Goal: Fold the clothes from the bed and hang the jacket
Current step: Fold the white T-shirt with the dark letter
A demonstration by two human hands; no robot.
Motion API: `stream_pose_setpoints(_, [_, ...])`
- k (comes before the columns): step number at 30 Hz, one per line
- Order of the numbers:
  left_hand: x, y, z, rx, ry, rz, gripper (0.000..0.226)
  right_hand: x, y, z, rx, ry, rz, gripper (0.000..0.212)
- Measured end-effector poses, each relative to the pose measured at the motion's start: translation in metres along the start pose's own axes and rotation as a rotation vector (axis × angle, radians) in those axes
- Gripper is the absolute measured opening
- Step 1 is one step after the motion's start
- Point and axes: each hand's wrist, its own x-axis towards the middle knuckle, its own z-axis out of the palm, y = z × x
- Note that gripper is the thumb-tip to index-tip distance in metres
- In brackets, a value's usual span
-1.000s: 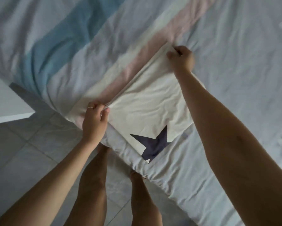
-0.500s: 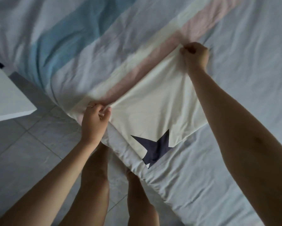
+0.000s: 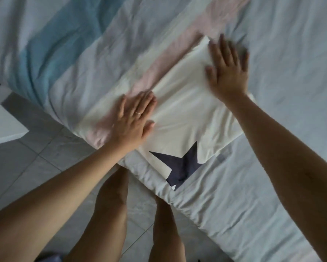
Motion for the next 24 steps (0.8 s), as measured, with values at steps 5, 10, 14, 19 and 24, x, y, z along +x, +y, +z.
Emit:
stream_pose_setpoints(5, [0.020, 0.024, -0.019, -0.040, 0.032, 0.057, 0.065, -0.040, -0.018, -0.021, 0.065, 0.102, 0.024, 0.058])
stream_pose_setpoints(10, [0.111, 0.033, -0.035, 0.030, -0.055, 0.356, 0.062, -0.138, -0.011, 0.007, -0.007, -0.044, -0.245, 0.058])
stream_pose_setpoints(14, [0.169, 0.018, -0.042, 0.057, -0.080, 0.331, 0.066, -0.156, 0.071, 0.016, 0.045, -0.069, 0.397, 0.063])
stream_pose_setpoints(19, [0.165, 0.030, -0.046, 0.019, -0.082, 0.272, 0.068, -0.140, 0.034, 0.005, 0.164, 0.127, 0.364, 0.059])
stream_pose_setpoints(24, [0.171, 0.022, -0.057, 0.067, -0.109, 0.297, 0.064, -0.143, 0.044, 0.025, 0.083, 0.047, -0.042, 0.055])
